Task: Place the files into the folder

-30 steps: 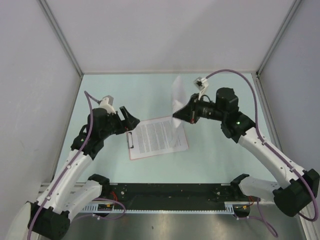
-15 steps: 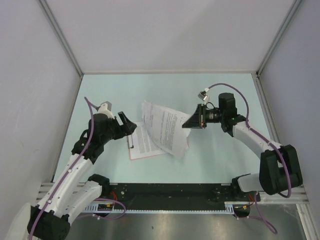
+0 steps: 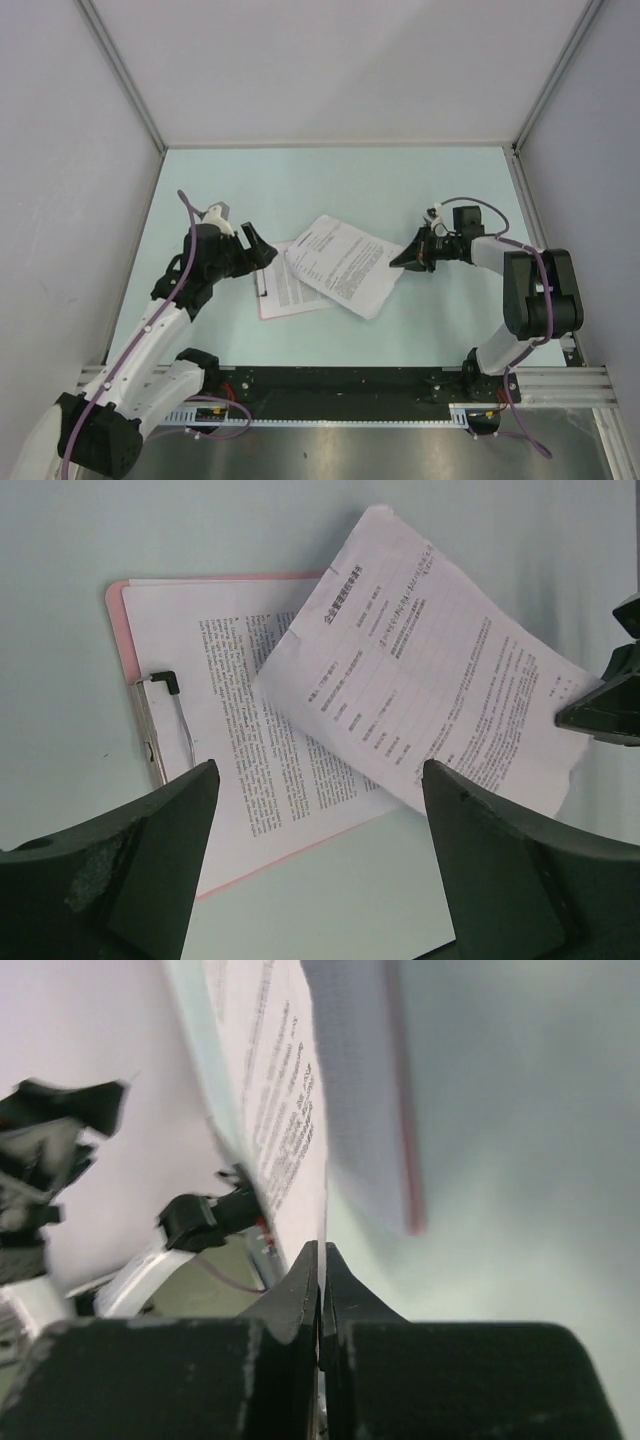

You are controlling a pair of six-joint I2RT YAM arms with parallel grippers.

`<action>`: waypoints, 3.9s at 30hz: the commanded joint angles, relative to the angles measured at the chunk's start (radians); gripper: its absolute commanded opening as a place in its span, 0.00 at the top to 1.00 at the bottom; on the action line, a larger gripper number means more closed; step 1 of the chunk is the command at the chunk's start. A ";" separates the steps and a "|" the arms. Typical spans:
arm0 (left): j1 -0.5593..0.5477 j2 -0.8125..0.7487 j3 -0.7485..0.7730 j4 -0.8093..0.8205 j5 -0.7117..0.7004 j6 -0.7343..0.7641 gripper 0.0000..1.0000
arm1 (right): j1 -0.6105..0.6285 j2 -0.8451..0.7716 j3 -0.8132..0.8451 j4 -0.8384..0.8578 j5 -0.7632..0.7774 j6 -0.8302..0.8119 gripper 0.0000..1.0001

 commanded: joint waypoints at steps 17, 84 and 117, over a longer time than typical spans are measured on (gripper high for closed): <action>0.015 0.074 -0.044 0.123 0.131 0.020 0.14 | 0.189 0.261 0.432 -0.439 0.550 -0.570 1.00; 0.091 0.282 -0.022 0.020 -0.081 0.057 0.22 | 0.224 0.117 0.325 -0.111 0.476 -0.379 1.00; -0.065 0.626 0.129 -0.014 -0.314 0.014 0.43 | 0.249 0.320 0.553 -0.284 0.353 -0.613 1.00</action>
